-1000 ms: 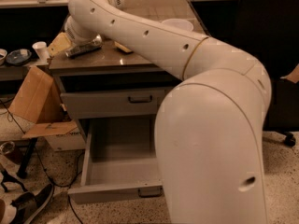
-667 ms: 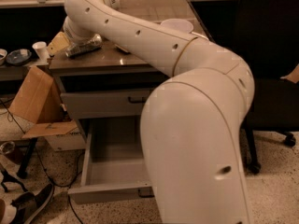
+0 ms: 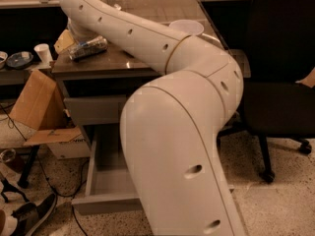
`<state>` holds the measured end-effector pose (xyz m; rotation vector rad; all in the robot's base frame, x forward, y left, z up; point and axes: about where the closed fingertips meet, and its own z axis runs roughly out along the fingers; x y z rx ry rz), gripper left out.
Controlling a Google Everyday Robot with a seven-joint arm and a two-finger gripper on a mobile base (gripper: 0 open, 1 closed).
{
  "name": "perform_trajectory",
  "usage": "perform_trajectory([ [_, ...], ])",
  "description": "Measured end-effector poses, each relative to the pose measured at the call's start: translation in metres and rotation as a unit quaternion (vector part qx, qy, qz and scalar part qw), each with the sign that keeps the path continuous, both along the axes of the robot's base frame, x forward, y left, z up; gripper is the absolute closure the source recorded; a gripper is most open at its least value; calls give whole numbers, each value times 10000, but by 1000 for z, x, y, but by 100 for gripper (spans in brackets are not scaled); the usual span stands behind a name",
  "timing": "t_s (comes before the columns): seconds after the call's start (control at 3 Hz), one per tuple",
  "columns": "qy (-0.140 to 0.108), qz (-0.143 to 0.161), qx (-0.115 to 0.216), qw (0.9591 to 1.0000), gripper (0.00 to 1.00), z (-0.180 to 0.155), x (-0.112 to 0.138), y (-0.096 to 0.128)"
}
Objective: Place redbull can into middle drawer
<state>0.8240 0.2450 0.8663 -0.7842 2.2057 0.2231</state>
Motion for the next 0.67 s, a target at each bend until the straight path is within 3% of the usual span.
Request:
perform_trajectory([
  [0.33, 223, -347, -96, 9991, 0, -10, 5, -11],
  [0.67, 448, -418, -118, 9981, 12, -22, 4, -15],
])
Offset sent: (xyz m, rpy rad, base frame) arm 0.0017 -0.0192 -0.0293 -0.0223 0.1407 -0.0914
